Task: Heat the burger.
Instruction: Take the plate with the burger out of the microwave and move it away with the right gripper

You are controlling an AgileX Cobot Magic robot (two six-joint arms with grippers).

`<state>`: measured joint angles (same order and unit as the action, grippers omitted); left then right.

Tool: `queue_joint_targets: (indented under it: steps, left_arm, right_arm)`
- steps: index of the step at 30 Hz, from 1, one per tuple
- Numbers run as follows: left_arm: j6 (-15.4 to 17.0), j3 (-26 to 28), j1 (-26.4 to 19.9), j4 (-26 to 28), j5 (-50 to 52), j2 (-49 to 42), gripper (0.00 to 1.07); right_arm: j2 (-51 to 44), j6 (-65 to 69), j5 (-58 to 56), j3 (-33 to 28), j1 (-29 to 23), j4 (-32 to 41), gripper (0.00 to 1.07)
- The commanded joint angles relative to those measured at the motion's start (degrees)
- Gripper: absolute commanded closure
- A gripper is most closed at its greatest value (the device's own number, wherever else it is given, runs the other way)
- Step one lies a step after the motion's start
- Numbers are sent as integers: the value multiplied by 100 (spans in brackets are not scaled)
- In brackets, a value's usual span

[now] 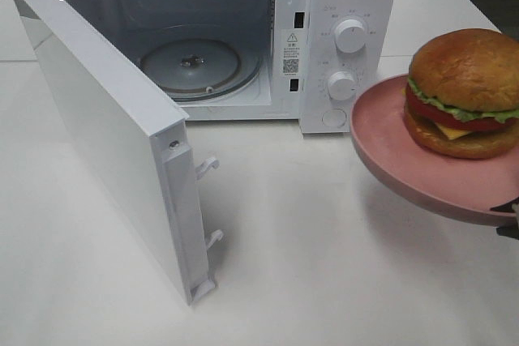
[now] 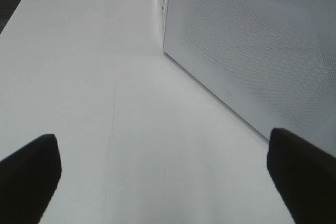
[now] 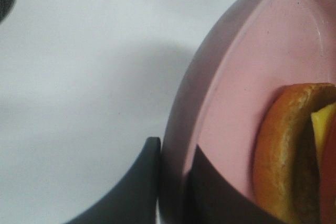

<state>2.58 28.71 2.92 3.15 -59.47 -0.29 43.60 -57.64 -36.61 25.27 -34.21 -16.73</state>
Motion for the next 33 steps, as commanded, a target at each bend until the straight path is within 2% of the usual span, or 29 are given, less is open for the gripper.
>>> queue_joint_targets:
  steps: [1,3,9,14,24,26,33]
  left_arm:
    - [6,-6,23,0,40,-126,6]
    - [6,-6,23,0,40,-126,6]
    - [6,-6,23,0,40,-126,6]
    - [6,-6,23,0,40,-126,6]
    - [6,-6,23,0,40,-126,6]
    - [6,-6,23,0,40,-126,6]
    - [6,-6,23,0,40,-126,6]
  right_arm:
    - [-92,642,178,40,17,-567,107]
    - [-92,1272,143,40,17,-940,107]
    - [-17,2298,80,40,17,-1341,107]
    - [183,3283,-46,-115,17,-1960,107]
    - [877,5409,-92,-166,17,-3037,107]
    - [1203,6543,-206,-166,17,-3564,107]
    - [1684,8130,-470,-166,17,-4332,107]
